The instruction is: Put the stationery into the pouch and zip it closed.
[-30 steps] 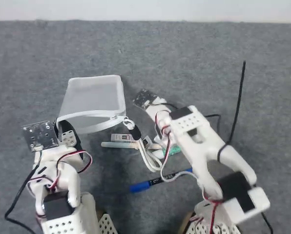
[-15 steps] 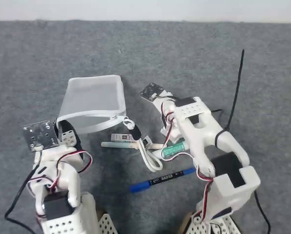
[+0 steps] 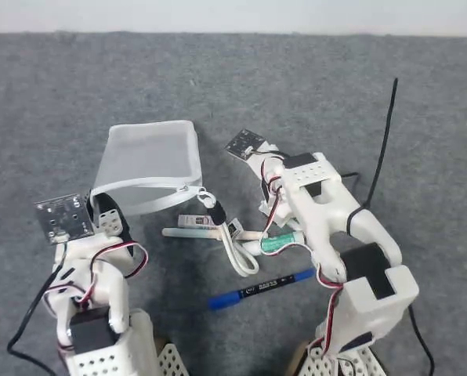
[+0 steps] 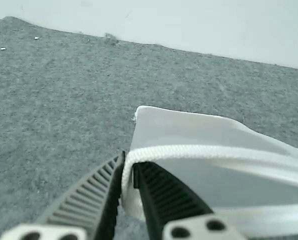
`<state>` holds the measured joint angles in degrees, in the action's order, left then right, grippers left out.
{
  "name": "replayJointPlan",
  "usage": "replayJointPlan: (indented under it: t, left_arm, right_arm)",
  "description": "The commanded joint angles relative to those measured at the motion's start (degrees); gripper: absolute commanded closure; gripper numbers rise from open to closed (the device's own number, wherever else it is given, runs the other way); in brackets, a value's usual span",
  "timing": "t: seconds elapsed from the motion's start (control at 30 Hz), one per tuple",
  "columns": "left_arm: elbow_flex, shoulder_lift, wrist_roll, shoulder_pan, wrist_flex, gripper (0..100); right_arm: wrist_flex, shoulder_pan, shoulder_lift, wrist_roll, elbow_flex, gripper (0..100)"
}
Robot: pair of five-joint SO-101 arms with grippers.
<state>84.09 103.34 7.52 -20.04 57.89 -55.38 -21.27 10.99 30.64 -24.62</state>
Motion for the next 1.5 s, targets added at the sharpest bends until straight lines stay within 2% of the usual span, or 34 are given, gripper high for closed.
replayJointPlan:
  t: [0.0, 0.2, 0.5, 0.7, 1.0, 1.2, 1.47]
  left_arm:
    - [-4.0, 0.8, -0.2, -0.1, -1.3, 99]
    - [-7.3, 0.6, -2.8, 3.1, 0.4, 99]
    - [-15.8, 0.6, -5.1, 11.7, 8.0, 99]
    - [-20.3, -0.1, -5.2, 12.3, 8.4, 99]
    - [-33.9, -21.5, -5.2, 12.3, 8.8, 99]
    - [-45.1, -32.5, -5.0, 12.6, 12.6, 99]
    - [-57.5, -46.6, -3.2, 17.8, 18.6, 99]
  right_arm:
    - [-0.1, 2.3, -0.3, -3.5, 3.8, 99.2]
    - [0.0, 2.9, -0.3, -5.4, 4.4, 99.2]
    - [0.6, 4.1, -0.3, -6.0, 4.6, 99.2]
    - [2.1, 5.1, -0.3, -9.0, 4.6, 99.2]
    - [2.4, 6.6, -0.3, -11.4, 5.4, 99.2]
    - [2.5, 7.8, -0.3, -12.2, 5.9, 99.2]
    - [2.5, 7.8, -0.3, -12.5, 5.9, 99.2]
